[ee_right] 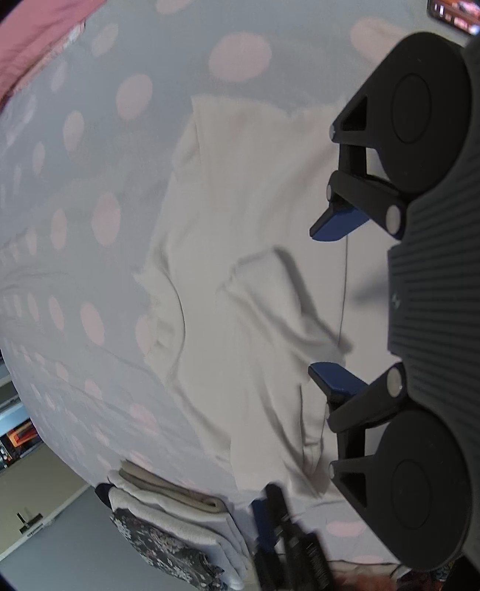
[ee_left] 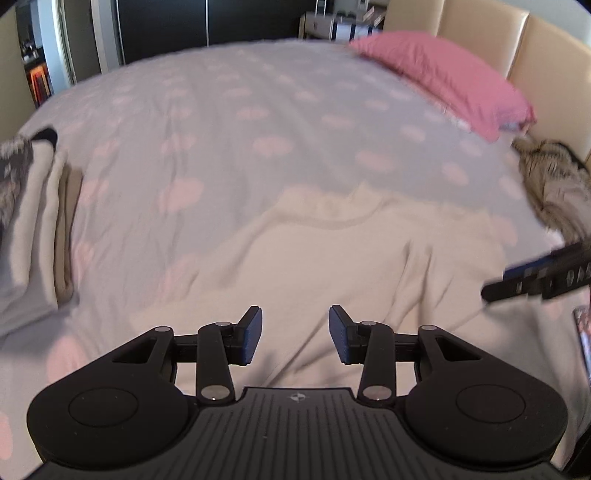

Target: Fold clothes

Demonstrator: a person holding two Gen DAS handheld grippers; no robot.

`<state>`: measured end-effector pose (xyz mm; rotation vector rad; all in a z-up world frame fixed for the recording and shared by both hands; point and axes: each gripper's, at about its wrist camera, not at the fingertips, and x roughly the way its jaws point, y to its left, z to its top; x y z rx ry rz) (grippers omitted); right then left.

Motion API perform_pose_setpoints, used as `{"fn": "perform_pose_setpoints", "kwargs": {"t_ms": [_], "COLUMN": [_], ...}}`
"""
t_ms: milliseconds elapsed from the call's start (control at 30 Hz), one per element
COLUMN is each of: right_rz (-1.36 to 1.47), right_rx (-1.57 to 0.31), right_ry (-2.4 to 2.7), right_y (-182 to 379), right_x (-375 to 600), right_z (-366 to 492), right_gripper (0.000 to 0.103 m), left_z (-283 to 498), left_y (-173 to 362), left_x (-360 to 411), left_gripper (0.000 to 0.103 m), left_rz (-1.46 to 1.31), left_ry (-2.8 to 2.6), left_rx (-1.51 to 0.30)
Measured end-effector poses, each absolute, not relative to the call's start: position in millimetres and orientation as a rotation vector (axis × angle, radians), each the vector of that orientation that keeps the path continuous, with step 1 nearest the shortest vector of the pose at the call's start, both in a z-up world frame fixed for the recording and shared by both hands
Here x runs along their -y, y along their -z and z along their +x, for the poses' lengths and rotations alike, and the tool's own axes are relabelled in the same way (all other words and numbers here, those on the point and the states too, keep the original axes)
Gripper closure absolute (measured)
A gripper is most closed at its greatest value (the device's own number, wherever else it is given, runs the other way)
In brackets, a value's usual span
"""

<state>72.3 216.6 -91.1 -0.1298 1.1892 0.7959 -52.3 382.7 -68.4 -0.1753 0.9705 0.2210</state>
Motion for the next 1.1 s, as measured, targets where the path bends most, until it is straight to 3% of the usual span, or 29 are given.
{"fn": "perform_pose_setpoints", "kwargs": {"t_ms": [200,267,333,400,500,600,1100], "right_rz": [-0.092,-0.091,-0.096,-0.085,-0.099,-0.104,-0.169], "right_rx": [-1.253,-1.272,-1.302,-1.325,-1.31,-1.29,-1.149], "right_ry": [-0.822,-0.816,-0.806,-0.792,-0.769,-0.739,-0.489], "right_y": [116,125,134,139,134,126,110], "right_x": [-246,-251,-255,-254,-245,-229,-155], "right_z": [68,69,71,74,80,90,158], "right_gripper": [0.029,0.035,0.064,0.086,0.096,0.099,0.1], "left_z": [-61,-63,-63,-63,-65,-67,-81], "left_y": [98,105,110,112,109,106,103], "left_x": [-387,-389,-391,-392,-396,-401,-396], "left_gripper": [0.062,0.062,0.065,0.078,0.091,0.097,0.099], "left_rz": [-0.129,-0.129,-0.128,-0.124,-0.152,-0.183,-0.155], "left_ry": [-0.214,-0.213,-0.212,-0.216,-0.209,-0.202,-0.112], "left_rx": [-1.037,-1.051,-1.063,-1.069,-1.063,-1.057,-1.08]}}
